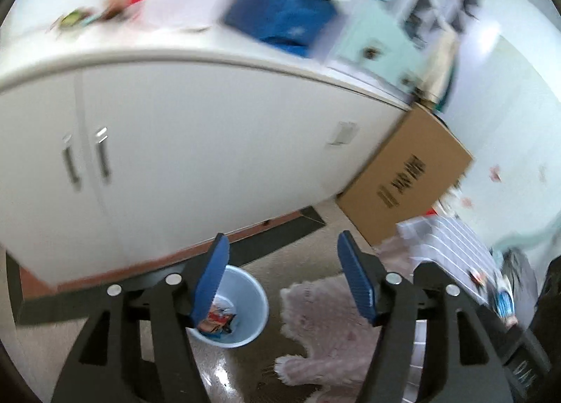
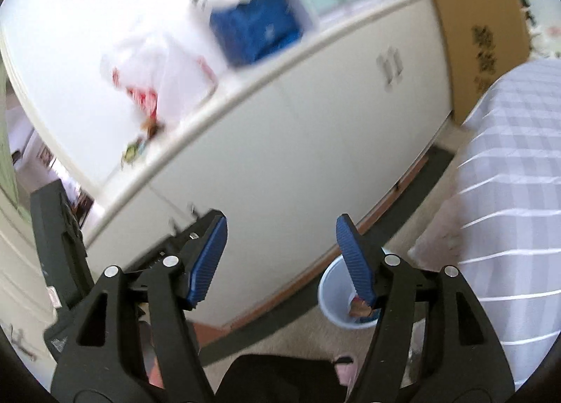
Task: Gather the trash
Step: 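Move both tools back toward the table, then grasp the white snack packet with the left gripper while the right grasps the red-white wrapper, then carry both wrappers to the blue bin and open both grippers over it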
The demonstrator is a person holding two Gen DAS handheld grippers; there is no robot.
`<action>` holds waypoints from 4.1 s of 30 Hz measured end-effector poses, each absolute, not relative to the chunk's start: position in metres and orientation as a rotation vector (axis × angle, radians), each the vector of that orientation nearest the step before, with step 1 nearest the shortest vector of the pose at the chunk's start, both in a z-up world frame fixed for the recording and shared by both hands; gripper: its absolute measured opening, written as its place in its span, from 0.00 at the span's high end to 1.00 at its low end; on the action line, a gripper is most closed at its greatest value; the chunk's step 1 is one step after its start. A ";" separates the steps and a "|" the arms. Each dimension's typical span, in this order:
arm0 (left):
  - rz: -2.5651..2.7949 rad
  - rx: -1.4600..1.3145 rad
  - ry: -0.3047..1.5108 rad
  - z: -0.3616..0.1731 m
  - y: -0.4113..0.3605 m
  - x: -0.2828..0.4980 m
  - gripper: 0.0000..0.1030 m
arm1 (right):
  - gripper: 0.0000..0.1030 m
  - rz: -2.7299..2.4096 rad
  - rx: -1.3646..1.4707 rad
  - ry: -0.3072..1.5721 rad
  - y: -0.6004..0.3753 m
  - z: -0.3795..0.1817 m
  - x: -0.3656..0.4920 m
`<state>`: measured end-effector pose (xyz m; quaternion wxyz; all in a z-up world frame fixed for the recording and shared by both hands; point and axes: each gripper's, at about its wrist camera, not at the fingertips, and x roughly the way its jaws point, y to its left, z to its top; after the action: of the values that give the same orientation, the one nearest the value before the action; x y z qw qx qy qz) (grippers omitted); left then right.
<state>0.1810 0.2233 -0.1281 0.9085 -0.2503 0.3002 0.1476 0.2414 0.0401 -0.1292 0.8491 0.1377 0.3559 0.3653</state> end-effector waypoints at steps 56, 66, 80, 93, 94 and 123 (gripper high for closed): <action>-0.208 -0.210 0.966 -0.165 -0.111 0.434 0.59 | 0.86 0.137 0.301 0.740 -0.266 -0.165 0.383; -0.211 -0.195 0.938 -0.157 -0.104 0.425 0.87 | 0.94 0.156 0.298 0.765 -0.261 -0.166 0.385; -0.103 -0.224 0.849 -0.134 -0.026 0.394 0.88 | 0.63 0.113 0.245 0.877 -0.240 -0.177 0.398; -0.085 -0.280 0.826 -0.130 0.033 0.361 0.88 | 0.91 0.065 0.149 0.859 -0.218 -0.172 0.390; -0.078 -0.287 0.820 -0.130 0.042 0.356 0.88 | 0.91 0.086 0.143 0.848 -0.209 -0.167 0.386; 0.391 -0.509 0.925 -0.261 0.312 0.241 0.87 | 0.74 0.665 0.089 1.073 0.131 -0.264 0.315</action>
<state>0.2415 0.3121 -0.2610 0.8458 -0.2412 0.4383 0.1856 0.3146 0.1308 -0.2637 0.8064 0.0417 0.5013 0.3109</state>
